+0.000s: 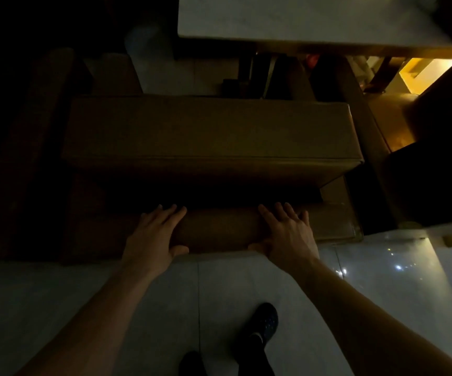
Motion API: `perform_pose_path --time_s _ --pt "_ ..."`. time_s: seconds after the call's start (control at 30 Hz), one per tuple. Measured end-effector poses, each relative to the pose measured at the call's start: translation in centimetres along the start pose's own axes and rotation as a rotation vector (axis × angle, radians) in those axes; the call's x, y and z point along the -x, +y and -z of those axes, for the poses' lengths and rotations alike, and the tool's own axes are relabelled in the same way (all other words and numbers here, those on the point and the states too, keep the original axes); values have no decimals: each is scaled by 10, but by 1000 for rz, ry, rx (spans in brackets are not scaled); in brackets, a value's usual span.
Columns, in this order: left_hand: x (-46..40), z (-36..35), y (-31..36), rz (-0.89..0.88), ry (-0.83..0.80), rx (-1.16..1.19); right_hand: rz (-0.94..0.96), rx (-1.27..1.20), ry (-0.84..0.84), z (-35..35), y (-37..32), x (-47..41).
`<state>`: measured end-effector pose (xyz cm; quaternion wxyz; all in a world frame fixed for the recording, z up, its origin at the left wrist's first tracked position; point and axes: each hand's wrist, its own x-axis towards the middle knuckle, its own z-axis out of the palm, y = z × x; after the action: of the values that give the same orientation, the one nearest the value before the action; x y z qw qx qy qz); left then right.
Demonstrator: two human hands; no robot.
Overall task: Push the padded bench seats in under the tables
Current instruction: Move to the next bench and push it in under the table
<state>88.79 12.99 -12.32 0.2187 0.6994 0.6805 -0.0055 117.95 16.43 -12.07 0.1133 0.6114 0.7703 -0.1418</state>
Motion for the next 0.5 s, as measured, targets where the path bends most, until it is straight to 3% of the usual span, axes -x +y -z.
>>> perform_pose_path --time_s 0.5 --pt "-13 1 -11 -35 -3 41 0 61 -65 15 -5 -12"
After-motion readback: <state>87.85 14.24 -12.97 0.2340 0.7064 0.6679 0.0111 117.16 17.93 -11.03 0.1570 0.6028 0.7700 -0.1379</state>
